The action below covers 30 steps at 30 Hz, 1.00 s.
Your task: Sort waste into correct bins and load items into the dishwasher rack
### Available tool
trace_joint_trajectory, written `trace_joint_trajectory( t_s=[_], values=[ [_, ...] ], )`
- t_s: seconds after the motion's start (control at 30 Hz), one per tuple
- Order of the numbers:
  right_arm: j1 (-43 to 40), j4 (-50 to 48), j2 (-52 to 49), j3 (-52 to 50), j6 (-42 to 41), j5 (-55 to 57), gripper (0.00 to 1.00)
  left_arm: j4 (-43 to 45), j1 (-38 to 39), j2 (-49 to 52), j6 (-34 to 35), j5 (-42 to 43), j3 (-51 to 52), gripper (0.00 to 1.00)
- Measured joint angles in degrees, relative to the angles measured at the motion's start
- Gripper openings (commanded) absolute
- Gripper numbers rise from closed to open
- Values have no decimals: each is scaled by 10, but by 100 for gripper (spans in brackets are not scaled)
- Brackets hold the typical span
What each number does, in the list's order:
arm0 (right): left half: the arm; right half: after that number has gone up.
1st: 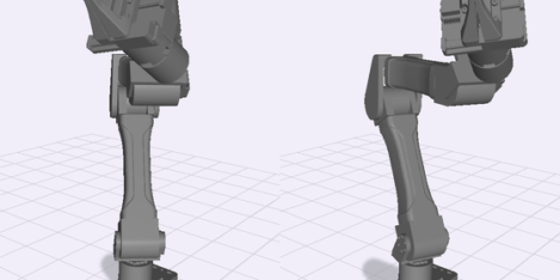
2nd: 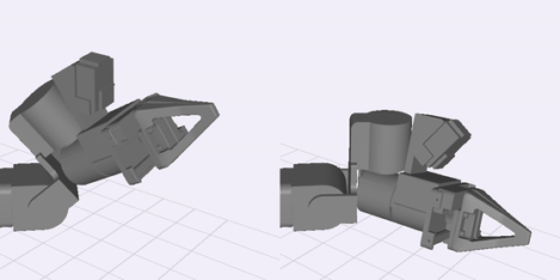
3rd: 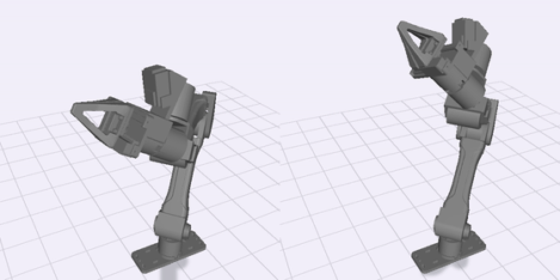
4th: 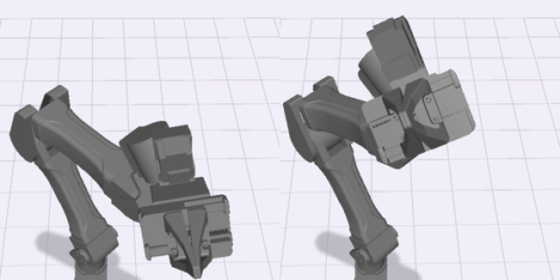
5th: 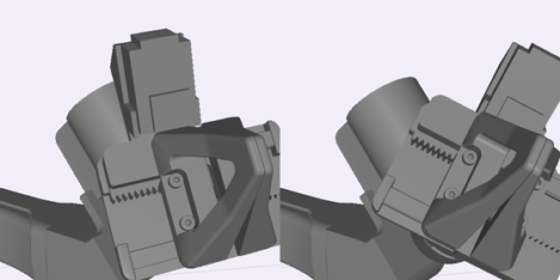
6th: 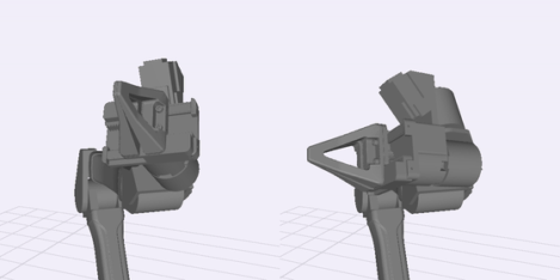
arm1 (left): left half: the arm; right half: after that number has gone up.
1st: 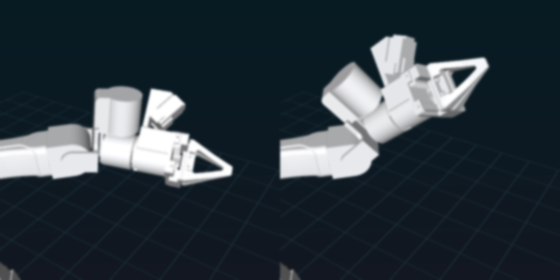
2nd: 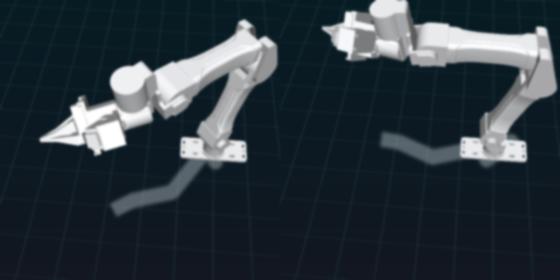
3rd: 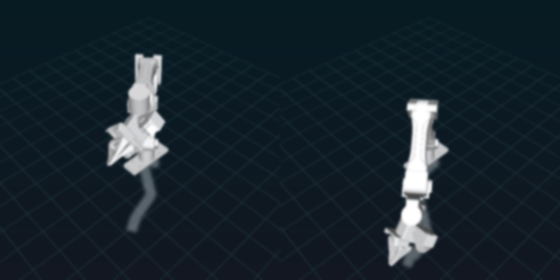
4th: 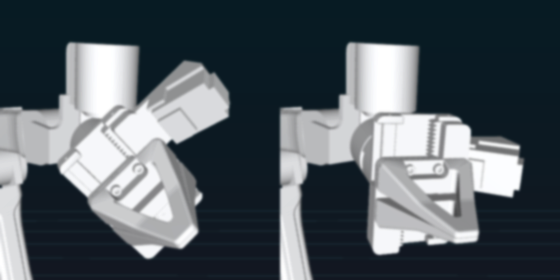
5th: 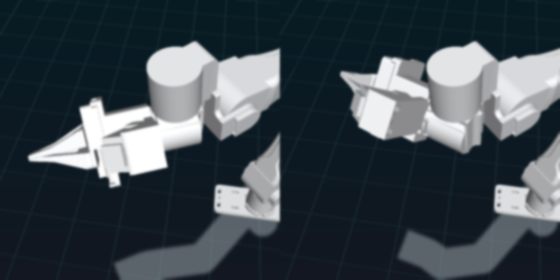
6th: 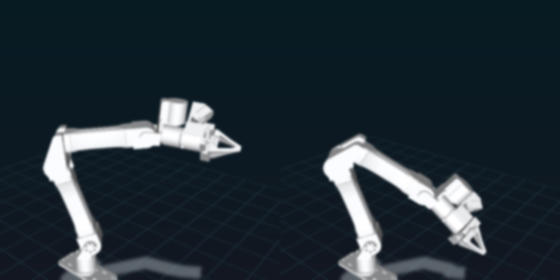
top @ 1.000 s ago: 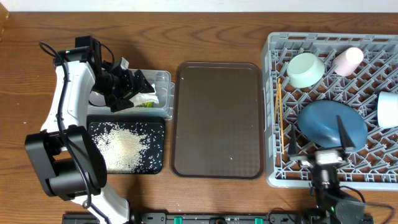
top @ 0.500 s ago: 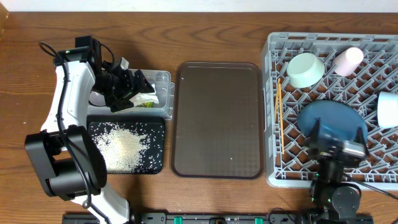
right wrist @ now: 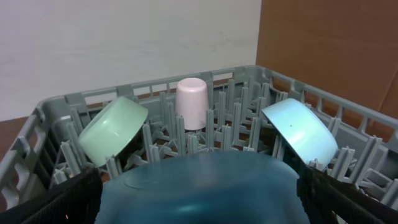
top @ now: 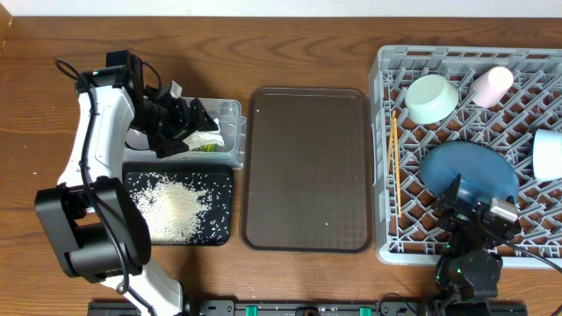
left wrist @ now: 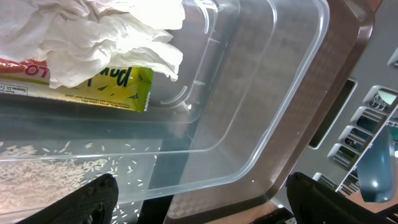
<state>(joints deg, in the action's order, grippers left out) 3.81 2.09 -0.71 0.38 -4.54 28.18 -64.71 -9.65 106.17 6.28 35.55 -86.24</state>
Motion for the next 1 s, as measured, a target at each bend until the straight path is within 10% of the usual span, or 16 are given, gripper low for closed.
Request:
trace_joint_trajectory(
  t_s=[1.0],
  values=[
    [2,9,0,0,-23,-160,99,0,0,0,0,0,0,90]
  ],
)
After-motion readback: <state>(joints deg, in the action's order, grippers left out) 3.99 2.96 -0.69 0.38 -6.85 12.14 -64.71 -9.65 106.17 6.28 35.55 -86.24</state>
